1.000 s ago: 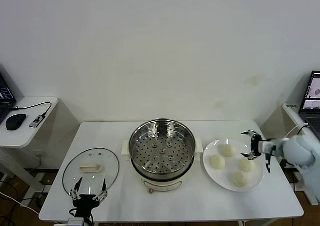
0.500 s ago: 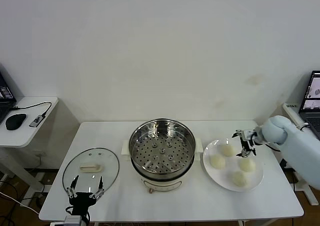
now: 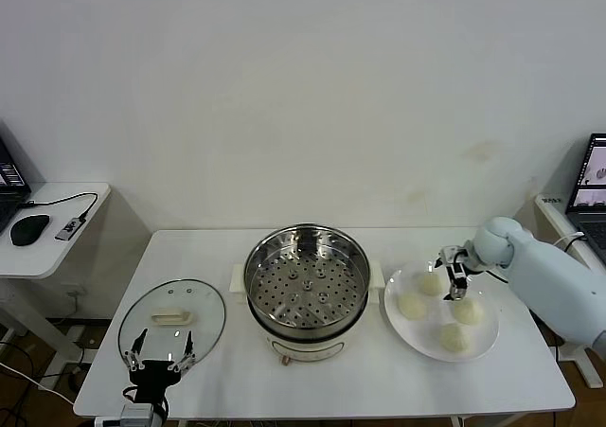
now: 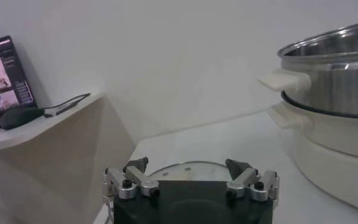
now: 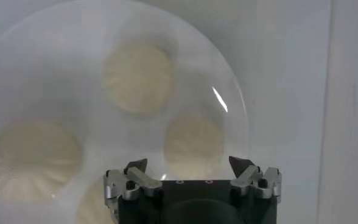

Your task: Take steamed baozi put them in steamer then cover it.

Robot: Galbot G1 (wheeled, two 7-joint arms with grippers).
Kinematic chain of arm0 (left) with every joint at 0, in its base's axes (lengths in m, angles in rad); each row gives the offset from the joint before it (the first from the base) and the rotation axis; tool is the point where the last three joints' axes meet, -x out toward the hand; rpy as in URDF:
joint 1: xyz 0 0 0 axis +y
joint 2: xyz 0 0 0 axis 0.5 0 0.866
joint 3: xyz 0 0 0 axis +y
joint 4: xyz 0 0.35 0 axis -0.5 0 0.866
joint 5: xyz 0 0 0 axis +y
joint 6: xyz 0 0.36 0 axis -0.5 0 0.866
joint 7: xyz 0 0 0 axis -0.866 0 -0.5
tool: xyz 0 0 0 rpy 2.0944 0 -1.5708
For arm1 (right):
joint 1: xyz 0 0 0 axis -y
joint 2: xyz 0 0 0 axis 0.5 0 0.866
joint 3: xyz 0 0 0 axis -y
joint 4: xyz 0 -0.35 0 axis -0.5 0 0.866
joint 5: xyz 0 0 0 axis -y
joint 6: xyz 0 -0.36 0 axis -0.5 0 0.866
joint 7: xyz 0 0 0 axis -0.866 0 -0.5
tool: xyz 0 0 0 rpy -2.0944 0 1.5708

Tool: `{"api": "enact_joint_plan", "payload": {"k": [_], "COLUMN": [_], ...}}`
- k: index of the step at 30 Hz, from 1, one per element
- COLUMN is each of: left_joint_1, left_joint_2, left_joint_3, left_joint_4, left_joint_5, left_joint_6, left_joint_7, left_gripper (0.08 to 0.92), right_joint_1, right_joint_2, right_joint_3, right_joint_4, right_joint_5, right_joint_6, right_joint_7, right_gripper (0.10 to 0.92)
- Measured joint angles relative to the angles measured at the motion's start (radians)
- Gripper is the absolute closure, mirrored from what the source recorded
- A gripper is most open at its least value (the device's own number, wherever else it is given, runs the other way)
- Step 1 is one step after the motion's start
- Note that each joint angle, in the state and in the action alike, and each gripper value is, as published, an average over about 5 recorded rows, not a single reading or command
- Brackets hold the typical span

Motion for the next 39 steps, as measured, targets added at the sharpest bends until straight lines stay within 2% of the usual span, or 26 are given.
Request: {"api": "enact_joint_plan", "payload": {"k": [11, 19, 23, 31, 39], "left_joint_1": [0.005, 0.005, 0.004, -0.001, -0.013], "left_joint_2": [-0.003, -0.002, -0.001, 0.002, 0.009], "left_joint_3": [0.001, 0.002, 0.002, 0.002, 0.007], "left_joint_4": [-0.006, -0.006, -0.006, -0.006, 0.003], "left_joint_5": [0.012, 0.014, 0.014, 0.012, -0.015], "left_joint_6": [-0.008, -0.01, -0.01, -0.01, -0.009], "left_joint_7": [-0.002, -0.002, -0.002, -0.002, 0.0], "left_gripper": [0.177, 0.177, 0.177, 0.177, 0.177], "right_joint_1": [0.008, 0.011, 0.017, 0.043, 0.136], "right_joint_2": [0.043, 0.048, 0.045, 0.01, -0.09], "right_joint_3": [-0.001, -0.011, -0.016, -0.042, -0.101], "right_joint_4": [-0.053, -0.059, -0.057, -0.012, 0.125], "right_joint_5": [-0.005, -0.001, 0.003, 0.033, 0.14], "right_joint_6": [-0.004, -0.012, -0.013, -0.029, -0.058], "right_joint_7": [0.009, 0.002, 0.0, -0.001, 0.004], "right_gripper": [0.303, 0.43, 0.467, 0.505, 0.505]}}
